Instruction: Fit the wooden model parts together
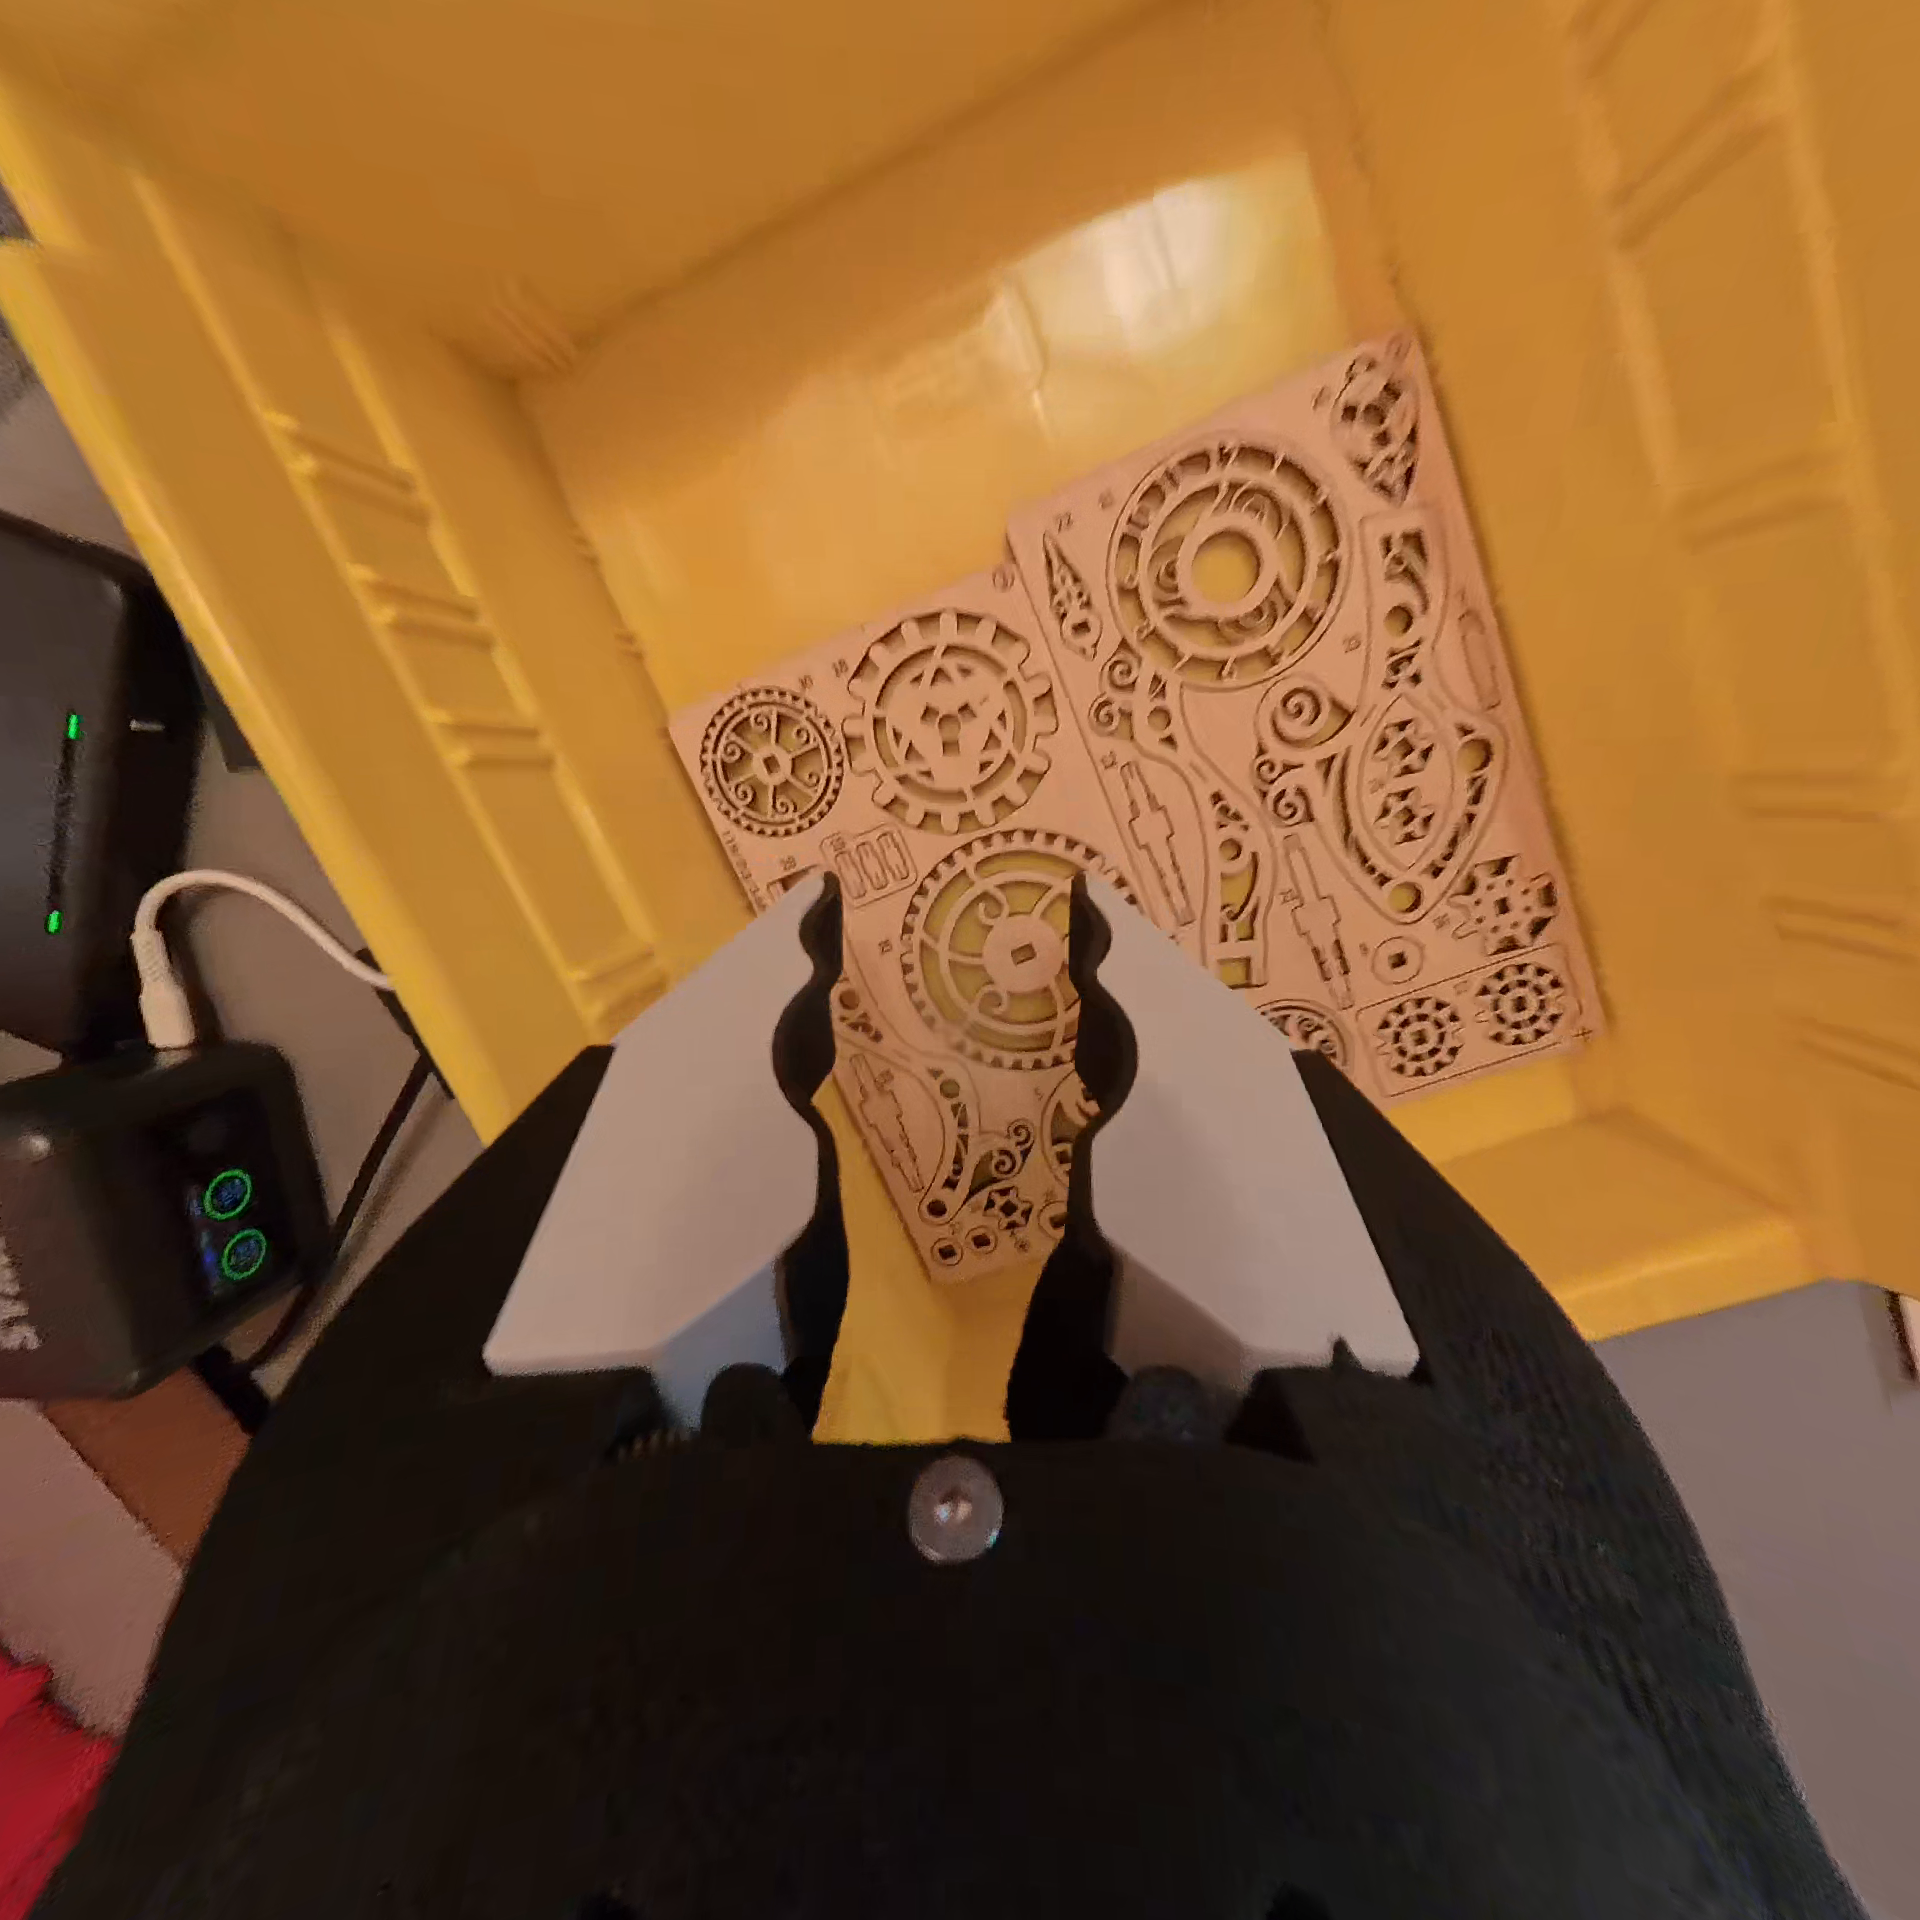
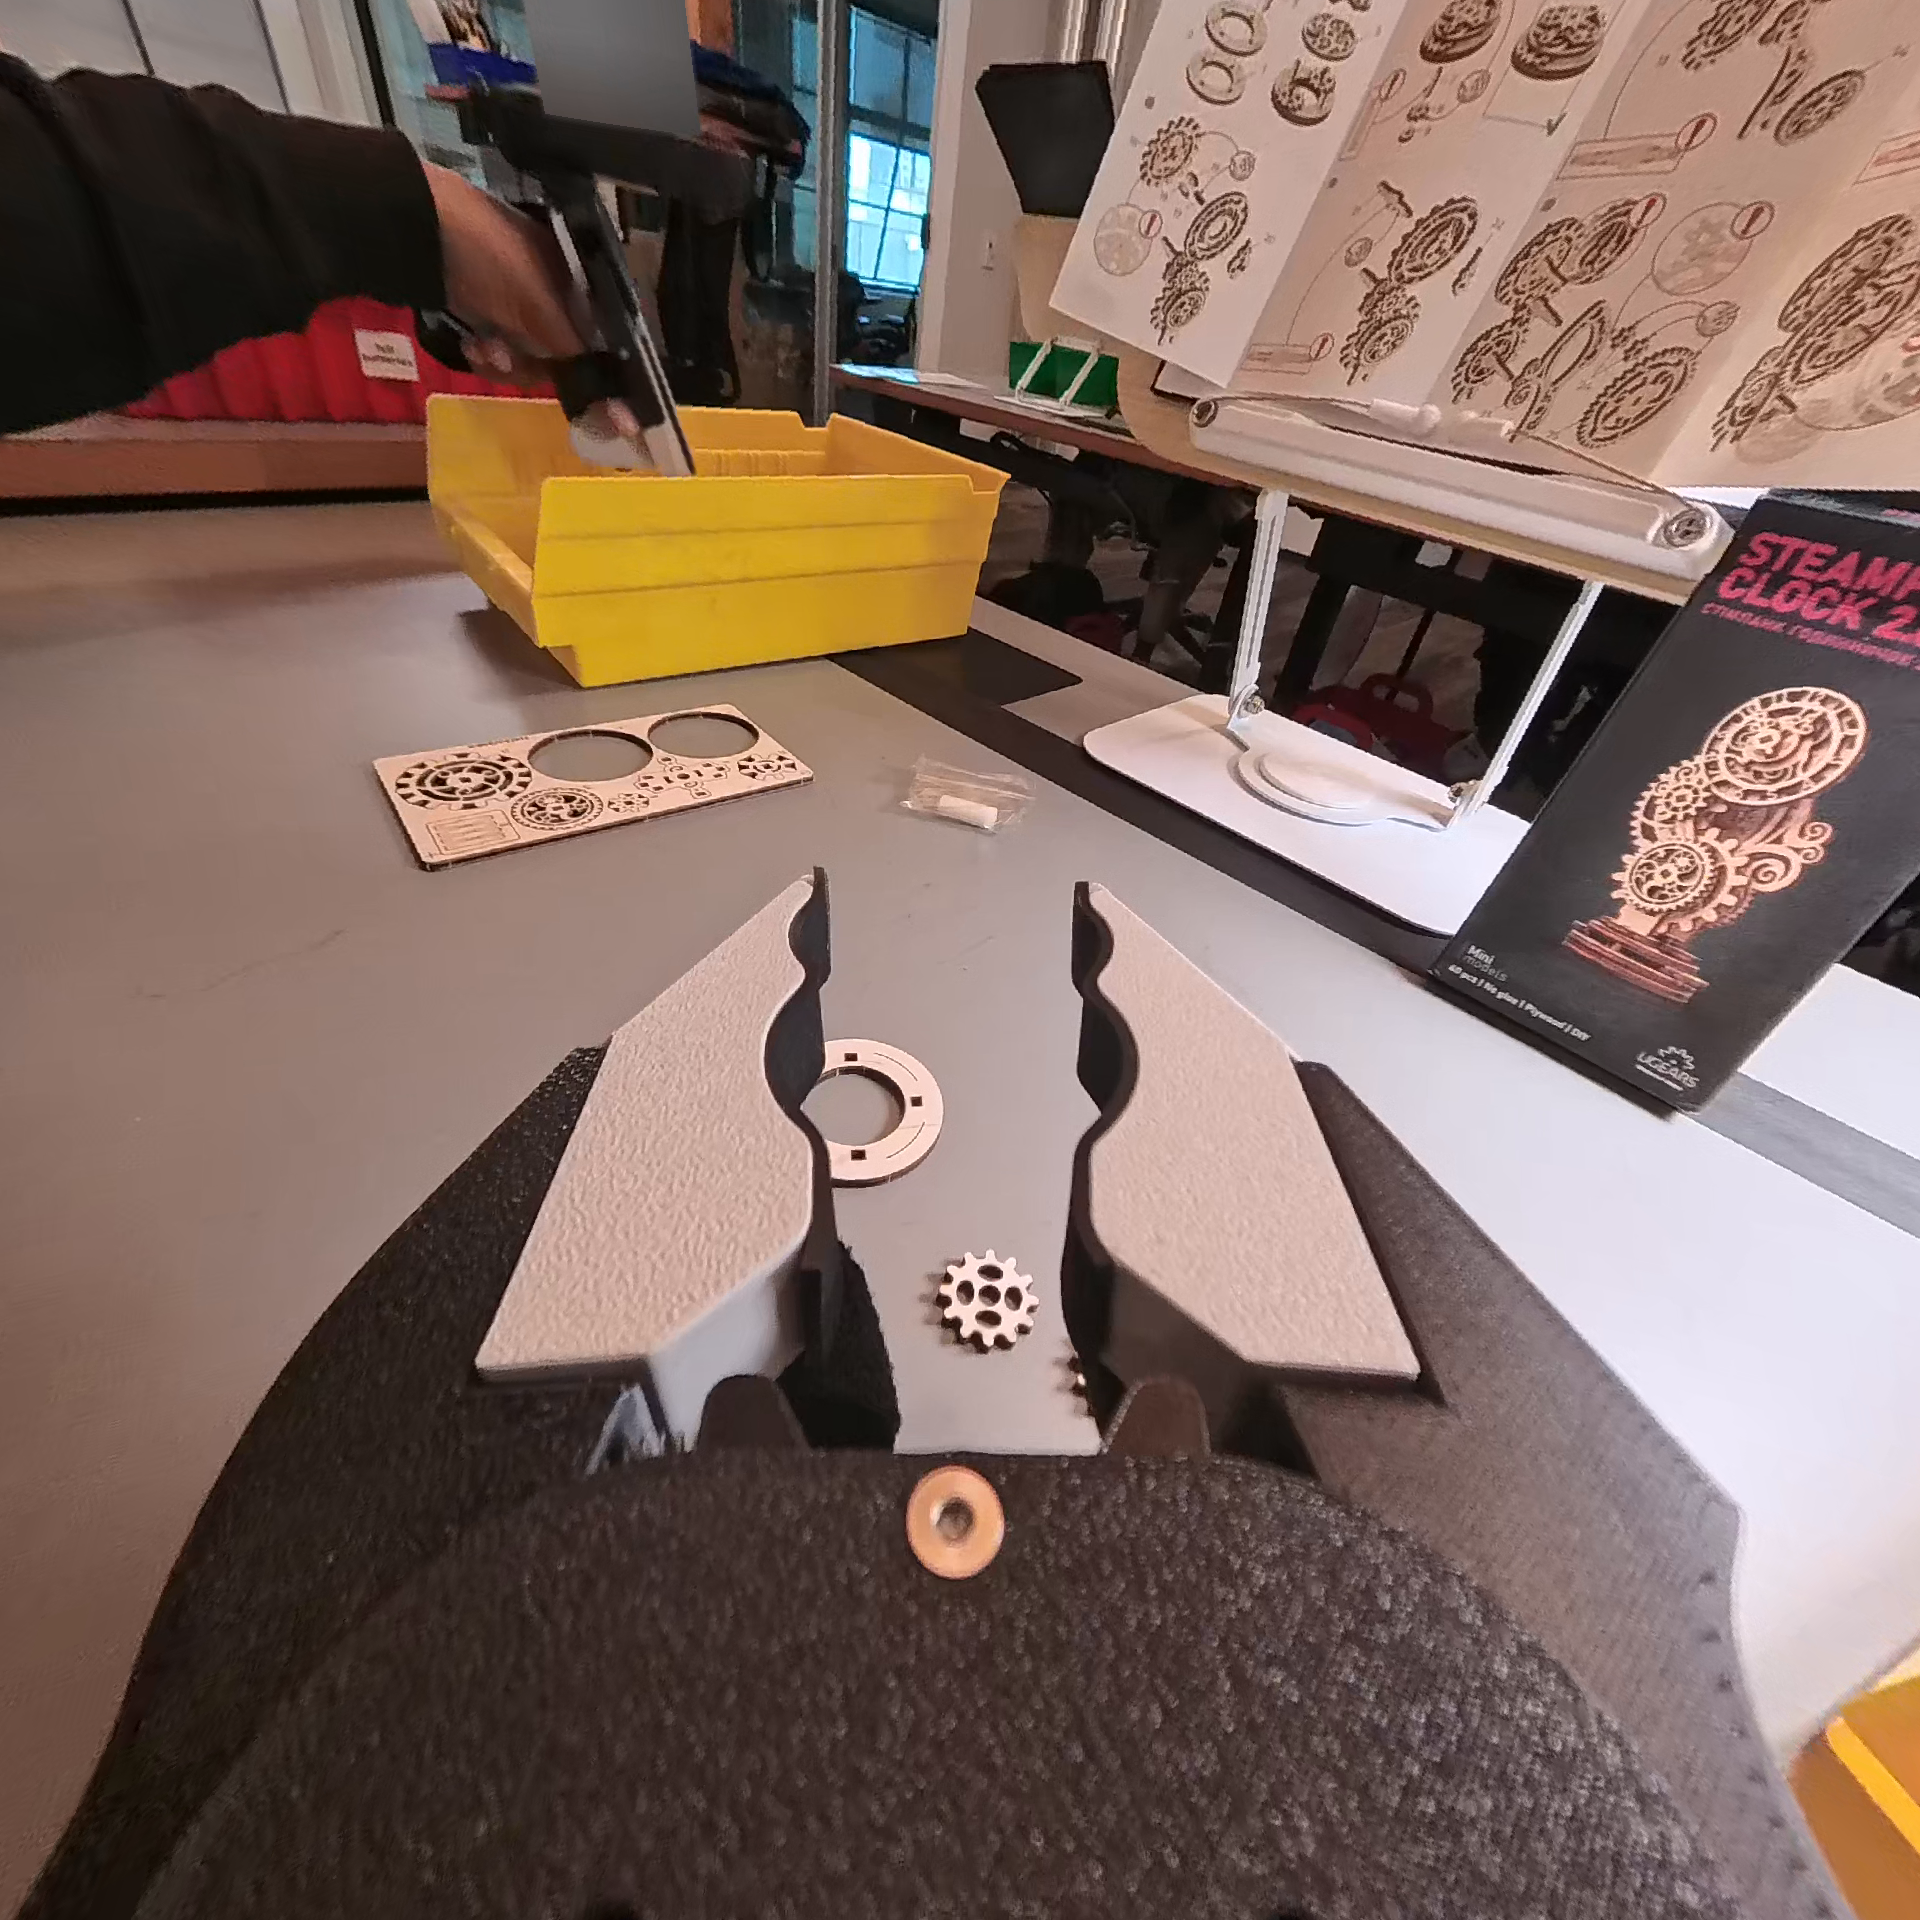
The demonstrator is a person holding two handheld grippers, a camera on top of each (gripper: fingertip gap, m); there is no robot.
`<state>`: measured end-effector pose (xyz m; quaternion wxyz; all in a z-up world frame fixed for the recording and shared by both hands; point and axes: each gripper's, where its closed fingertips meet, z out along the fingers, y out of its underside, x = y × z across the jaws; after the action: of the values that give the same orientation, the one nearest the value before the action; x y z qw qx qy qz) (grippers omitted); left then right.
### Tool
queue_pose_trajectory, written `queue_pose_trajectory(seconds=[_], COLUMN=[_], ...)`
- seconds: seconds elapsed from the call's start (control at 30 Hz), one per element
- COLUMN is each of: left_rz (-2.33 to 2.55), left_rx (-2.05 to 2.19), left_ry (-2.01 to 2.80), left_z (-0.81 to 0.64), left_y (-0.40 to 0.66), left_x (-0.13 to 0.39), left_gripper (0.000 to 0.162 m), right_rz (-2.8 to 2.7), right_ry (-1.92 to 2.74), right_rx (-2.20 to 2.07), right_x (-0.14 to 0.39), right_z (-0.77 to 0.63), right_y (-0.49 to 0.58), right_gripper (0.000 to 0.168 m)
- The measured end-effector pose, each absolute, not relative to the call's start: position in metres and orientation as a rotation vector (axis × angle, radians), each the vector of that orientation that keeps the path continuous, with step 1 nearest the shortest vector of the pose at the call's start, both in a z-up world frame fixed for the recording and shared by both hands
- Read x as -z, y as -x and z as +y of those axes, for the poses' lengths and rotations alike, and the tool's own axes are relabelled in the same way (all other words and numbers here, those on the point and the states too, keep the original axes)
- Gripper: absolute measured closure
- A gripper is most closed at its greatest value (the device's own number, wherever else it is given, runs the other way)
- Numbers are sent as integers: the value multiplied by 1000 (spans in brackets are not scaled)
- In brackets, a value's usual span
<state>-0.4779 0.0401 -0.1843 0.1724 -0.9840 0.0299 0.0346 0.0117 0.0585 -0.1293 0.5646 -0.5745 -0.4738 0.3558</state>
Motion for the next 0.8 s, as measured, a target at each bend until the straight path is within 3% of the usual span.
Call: queue_pose_trajectory(seconds=[0.2,0.47,0.8], left_rz=[140,215,228], left_rx=[-214,-197,-173], left_ry=[2942,3106,3090], left_z=[25,10,19], left_y=[480,476,474], left_x=[208,228,230], left_gripper=[121,146,161], right_rz=[-1110,-1104,-1106], right_ry=[1359,1361,1363], right_rx=[-845,-853,-858], right_x=[131,131,132], right_z=[59,60,60], right_y=[-14,-17,-18], right_gripper=[124,125,125])
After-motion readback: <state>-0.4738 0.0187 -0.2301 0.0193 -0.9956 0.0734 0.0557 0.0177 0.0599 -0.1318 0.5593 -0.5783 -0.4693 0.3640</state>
